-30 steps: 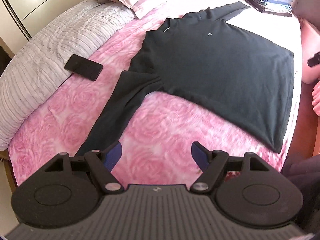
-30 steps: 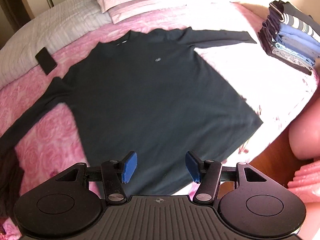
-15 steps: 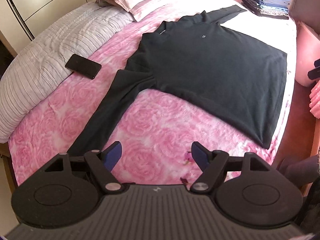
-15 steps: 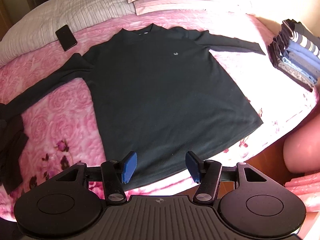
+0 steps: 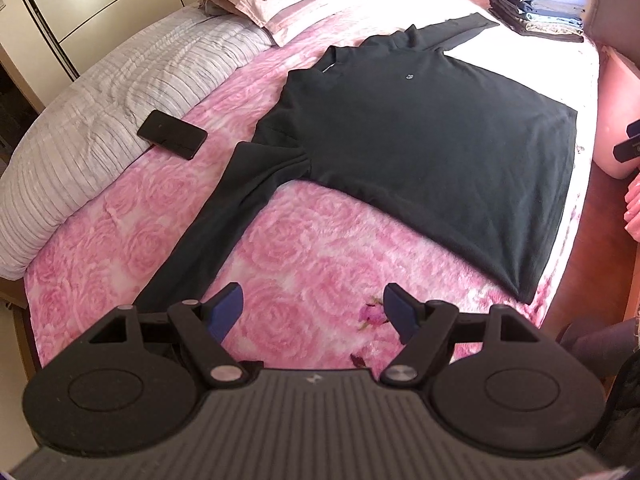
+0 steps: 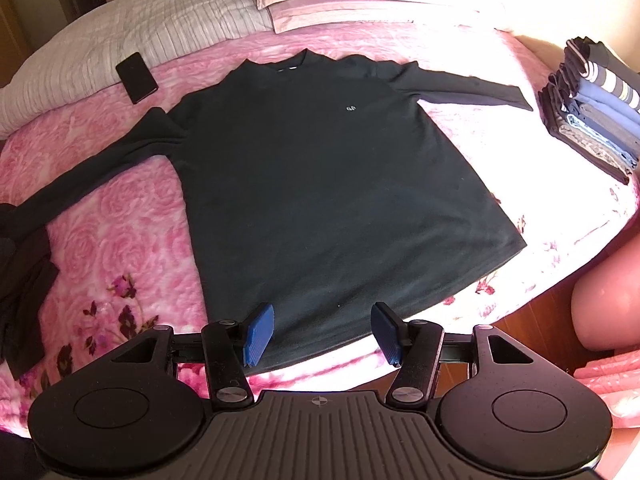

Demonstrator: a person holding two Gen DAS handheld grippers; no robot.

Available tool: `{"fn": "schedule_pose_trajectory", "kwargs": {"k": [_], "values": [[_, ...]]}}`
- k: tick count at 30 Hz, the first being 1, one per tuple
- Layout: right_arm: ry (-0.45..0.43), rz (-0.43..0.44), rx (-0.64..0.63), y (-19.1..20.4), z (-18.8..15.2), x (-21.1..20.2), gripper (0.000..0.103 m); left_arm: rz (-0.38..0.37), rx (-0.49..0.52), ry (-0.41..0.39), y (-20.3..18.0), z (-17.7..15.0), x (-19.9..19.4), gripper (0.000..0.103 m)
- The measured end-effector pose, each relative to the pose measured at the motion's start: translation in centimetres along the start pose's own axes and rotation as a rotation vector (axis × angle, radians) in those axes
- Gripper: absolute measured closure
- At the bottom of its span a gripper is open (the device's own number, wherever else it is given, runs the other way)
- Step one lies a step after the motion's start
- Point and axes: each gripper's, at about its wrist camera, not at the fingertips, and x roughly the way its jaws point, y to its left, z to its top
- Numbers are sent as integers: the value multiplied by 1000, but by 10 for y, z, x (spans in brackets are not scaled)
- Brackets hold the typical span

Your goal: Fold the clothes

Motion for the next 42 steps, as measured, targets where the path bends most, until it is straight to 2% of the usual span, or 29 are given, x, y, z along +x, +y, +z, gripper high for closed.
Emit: {"fn": "schedule_pose_trajectory", "kwargs": {"k": [10, 14, 16, 21, 25, 32, 36, 42], "values": [[9, 51, -47, 0, 4, 12, 45, 58, -37, 19, -1, -11, -10, 29], [-21, 113, -146, 20, 11, 17, 45, 131, -59, 12, 8, -24, -25, 29], [-43, 154, -234, 39, 16, 21, 45, 179, -87, 15, 19, -35, -32, 28], [-60, 266, -468, 116, 30, 40, 45, 256, -144, 42, 60, -66, -33, 25], [-95, 348, -641, 193, 42, 55, 45, 280, -162, 62, 101, -87, -19, 25], [-231, 512, -991, 334, 52, 97, 45, 355, -160, 85, 165, -119, 21, 25], [-278, 556, -1157, 407, 45, 151, 45, 397, -226, 87, 185, -144, 43, 25], [-318, 553, -1395, 486, 21, 224, 46, 387, -347, 47, 194, -169, 53, 25]]}}
